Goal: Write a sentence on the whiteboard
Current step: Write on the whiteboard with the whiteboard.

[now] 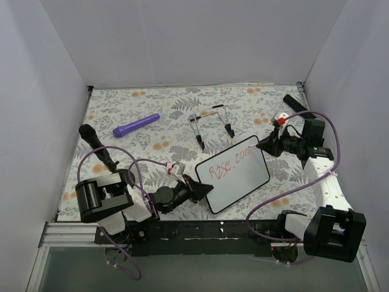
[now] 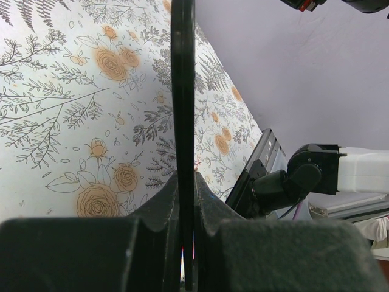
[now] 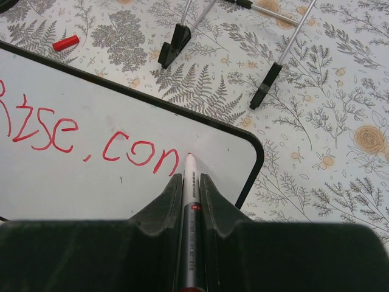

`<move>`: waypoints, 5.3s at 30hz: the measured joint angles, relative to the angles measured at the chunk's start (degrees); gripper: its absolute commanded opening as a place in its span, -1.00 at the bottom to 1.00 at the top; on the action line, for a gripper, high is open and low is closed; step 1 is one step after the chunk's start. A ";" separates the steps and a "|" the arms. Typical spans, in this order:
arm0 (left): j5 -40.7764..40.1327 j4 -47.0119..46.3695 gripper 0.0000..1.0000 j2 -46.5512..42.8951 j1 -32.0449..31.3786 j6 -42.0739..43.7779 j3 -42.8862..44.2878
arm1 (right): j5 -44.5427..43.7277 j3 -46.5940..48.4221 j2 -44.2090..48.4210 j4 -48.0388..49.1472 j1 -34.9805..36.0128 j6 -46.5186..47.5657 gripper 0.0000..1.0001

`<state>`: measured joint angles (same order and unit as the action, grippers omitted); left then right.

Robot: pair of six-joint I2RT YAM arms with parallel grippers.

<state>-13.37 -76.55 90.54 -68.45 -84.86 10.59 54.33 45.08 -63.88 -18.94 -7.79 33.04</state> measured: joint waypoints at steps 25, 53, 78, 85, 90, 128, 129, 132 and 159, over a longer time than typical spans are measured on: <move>-0.11 0.04 -1.00 0.07 0.00 -1.14 0.00 | -0.02 0.00 -1.38 -5.22 0.48 5.07 -0.97; -0.07 0.00 -1.00 0.24 0.02 -1.09 0.00 | -3.61 0.57 -0.98 0.70 0.70 -0.83 -0.97; -0.11 -0.04 -1.00 0.44 0.02 -1.49 0.00 | -7.56 0.48 0.28 -8.39 0.68 7.13 -0.97; 0.07 -0.11 -1.00 0.55 0.02 -1.01 0.00 | -8.46 1.07 0.92 -8.41 0.68 6.56 -0.97; 0.26 -0.13 -1.00 0.55 0.02 -0.59 0.00 | -5.77 2.62 1.55 -7.52 0.68 4.81 -0.97; 0.85 -0.22 -1.00 1.07 0.00 -0.48 0.28 | -5.16 0.83 3.39 -1.92 2.21 -1.07 -0.97; 0.85 -0.22 -1.00 1.07 0.00 -0.48 0.28 | -5.22 0.83 3.13 -1.92 2.21 -1.07 -0.97; 0.87 -0.22 -1.00 1.07 0.00 -0.48 0.28 | -5.62 0.83 1.99 -1.97 2.21 -0.96 -0.97; 0.76 -0.20 -1.00 1.07 0.00 -1.55 0.28 | -8.79 0.11 1.38 0.66 2.29 -3.10 -0.97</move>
<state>-12.60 -76.75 91.61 -68.45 -86.41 10.87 45.54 45.19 -62.50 -18.28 -5.50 29.93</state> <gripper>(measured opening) 0.046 0.182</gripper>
